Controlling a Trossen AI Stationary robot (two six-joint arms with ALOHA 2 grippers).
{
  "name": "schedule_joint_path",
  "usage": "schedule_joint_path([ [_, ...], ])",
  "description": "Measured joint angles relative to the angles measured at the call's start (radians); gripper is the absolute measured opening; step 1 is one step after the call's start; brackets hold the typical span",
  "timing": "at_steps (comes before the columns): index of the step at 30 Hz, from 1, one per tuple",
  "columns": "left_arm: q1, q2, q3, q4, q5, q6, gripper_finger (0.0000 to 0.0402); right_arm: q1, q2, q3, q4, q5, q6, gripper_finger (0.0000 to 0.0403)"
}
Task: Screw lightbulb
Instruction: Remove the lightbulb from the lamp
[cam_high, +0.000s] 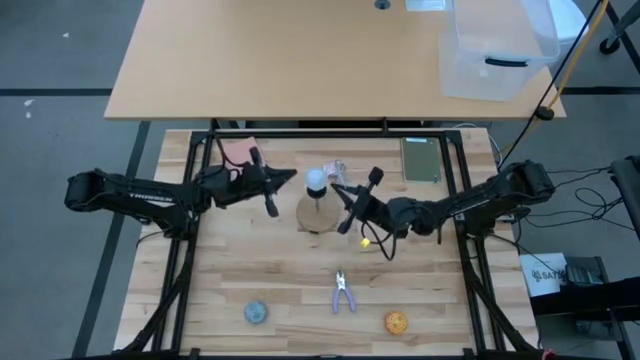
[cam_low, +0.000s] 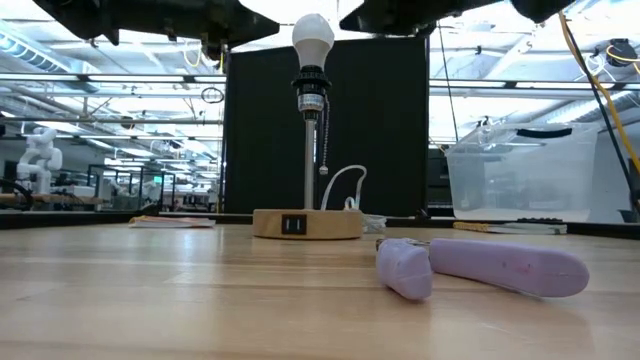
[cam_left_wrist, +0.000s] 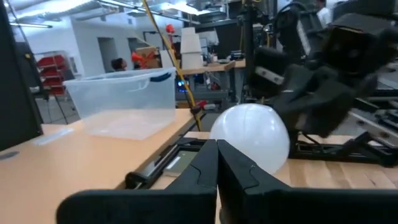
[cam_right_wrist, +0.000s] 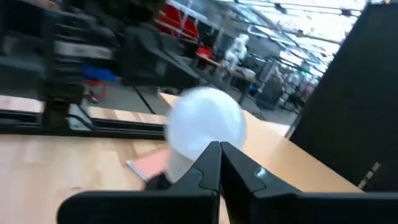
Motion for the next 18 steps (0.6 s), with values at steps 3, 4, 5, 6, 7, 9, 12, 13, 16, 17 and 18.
schedule_joint_path([
  [3,0.000,0.000,0.000,-0.006,0.013,-0.016,0.0000,-0.020,0.000,-0.008,0.002,-0.079,0.023,0.0001],
  [4,0.000,0.001,0.001,-0.009,0.013,-0.020,0.0000,-0.025,0.000,-0.008,0.000,-0.114,0.038,0.0001],
  [5,0.000,0.002,0.001,-0.010,0.013,-0.022,0.0000,-0.030,0.000,-0.008,0.000,-0.141,0.051,0.0001],
  [6,0.000,0.005,0.001,-0.008,0.013,-0.022,0.0000,-0.035,0.000,-0.008,0.000,-0.149,0.059,0.0000],
  [7,0.000,0.007,0.001,-0.008,0.014,-0.026,0.0000,-0.040,0.000,-0.008,-0.003,-0.148,0.062,0.0000],
  [9,0.000,0.013,0.001,-0.010,0.014,-0.027,0.0000,-0.047,0.000,-0.008,-0.006,-0.140,0.065,0.0000],
  [12,0.011,0.029,0.002,-0.009,0.016,-0.035,0.0000,-0.057,0.000,-0.008,-0.003,-0.146,0.064,0.0000],
  [13,0.017,0.036,0.002,-0.009,0.017,-0.041,0.0000,-0.061,0.000,-0.008,-0.003,-0.149,0.062,0.0000],
  [16,0.038,0.048,0.002,0.000,0.034,-0.059,0.0000,-0.071,0.000,-0.008,-0.002,-0.154,0.061,0.0000],
  [17,0.043,0.052,0.002,0.001,0.046,-0.063,0.0000,-0.074,0.000,-0.008,-0.002,-0.154,0.060,0.0000],
  [18,0.048,0.053,0.002,0.002,0.057,-0.070,0.0000,-0.076,0.000,-0.008,-0.003,-0.154,0.060,0.0000],
])
